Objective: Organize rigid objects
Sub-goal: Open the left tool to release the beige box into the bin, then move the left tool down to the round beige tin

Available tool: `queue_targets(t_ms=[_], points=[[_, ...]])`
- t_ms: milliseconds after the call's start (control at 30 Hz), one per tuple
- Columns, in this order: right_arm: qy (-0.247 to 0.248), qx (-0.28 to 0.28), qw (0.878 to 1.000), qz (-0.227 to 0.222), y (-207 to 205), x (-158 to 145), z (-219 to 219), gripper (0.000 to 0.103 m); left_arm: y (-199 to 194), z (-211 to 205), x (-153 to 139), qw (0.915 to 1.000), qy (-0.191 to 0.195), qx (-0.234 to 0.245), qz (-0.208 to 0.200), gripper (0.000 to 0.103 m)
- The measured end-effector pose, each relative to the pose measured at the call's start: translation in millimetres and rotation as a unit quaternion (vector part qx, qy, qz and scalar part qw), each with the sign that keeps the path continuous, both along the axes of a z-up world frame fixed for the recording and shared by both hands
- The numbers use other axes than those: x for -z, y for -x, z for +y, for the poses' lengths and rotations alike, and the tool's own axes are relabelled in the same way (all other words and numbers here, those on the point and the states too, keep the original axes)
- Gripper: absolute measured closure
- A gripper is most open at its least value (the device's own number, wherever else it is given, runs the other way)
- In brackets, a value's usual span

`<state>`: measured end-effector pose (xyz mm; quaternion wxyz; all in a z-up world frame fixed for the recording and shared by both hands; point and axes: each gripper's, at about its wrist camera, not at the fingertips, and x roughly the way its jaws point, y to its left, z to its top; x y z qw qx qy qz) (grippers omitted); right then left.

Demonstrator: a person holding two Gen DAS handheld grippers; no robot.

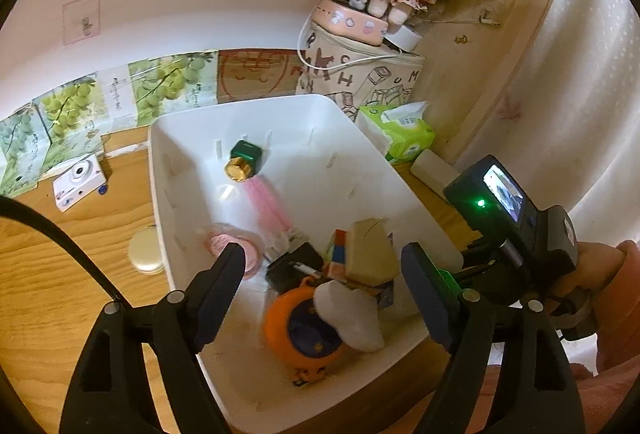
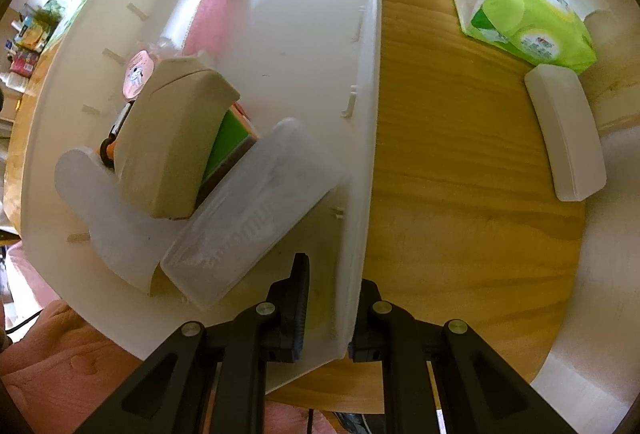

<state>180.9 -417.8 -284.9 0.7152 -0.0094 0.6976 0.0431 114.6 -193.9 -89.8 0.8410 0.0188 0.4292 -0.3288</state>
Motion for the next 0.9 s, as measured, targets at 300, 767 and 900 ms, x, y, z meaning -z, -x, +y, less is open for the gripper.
queue_targets(t_ms=[300,767,900], points=[[0.011,0.042,0.999,-0.003,-1.3,-1.2,-4.8,0.088,-9.4,44.2,-4.4,0.9999,-0.011,-0.002,-0.006,0.020],[0.030,0.115,0.993,-0.009,1.7,-13.1,-16.0,0.088,-39.6,103.3,-7.5,0.9983,-0.055,0.016,0.005,0.020],[0.037,0.127,0.991,-0.006,3.4,-15.1,-15.2,0.088,-52.1,114.4,-3.2,0.9968,-0.074,0.029,0.008,0.020]])
